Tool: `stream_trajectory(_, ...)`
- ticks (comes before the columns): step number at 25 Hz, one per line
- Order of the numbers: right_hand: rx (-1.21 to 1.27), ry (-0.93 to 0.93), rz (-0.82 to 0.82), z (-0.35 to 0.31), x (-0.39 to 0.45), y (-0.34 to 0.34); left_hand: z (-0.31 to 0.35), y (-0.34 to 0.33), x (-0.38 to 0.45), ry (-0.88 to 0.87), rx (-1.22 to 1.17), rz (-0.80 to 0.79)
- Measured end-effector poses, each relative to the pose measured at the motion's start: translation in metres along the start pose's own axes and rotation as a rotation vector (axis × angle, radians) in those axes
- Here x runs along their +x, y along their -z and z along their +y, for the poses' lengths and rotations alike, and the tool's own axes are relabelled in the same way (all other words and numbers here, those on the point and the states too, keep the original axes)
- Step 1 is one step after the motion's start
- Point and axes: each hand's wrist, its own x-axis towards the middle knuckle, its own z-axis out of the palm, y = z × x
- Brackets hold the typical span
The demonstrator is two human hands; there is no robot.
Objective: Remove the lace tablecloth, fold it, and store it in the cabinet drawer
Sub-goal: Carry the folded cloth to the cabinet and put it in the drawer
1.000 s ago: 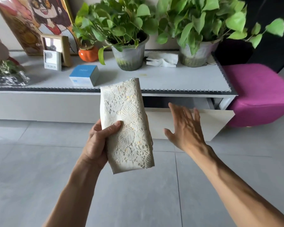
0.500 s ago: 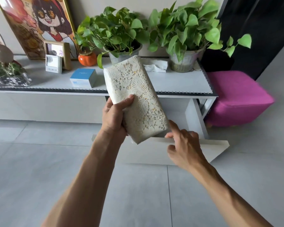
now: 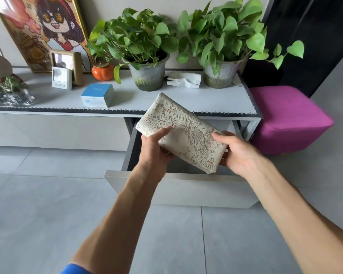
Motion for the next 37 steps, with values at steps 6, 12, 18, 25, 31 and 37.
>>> stream_trajectory(6,-0.160,0.064,0.038,-0.013,0.045,0.012,0.025,0.033,0.041,0.016,0.094,0.009)
stream_trajectory(12,-0.478,0.005,0.277,0.006,0.103,0.015,0.020,0.055,0.090,0.241,0.753,0.035)
stream_trajectory(18,-0.958,-0.155,0.142,0.029,0.125,0.007,-0.011,0.073,0.129,0.321,1.181,0.130)
stream_trajectory(25,-0.969,-0.052,0.167,0.047,0.142,0.023,-0.021,0.083,0.152,0.281,1.563,0.053)
stream_trajectory(31,-1.210,0.108,0.268,0.047,0.141,0.020,-0.028,0.083,0.160,0.084,1.592,-0.096)
stream_trajectory(37,-1.667,0.337,-0.040,0.046,0.118,0.005,-0.030,0.067,0.139,-0.459,2.081,-0.375)
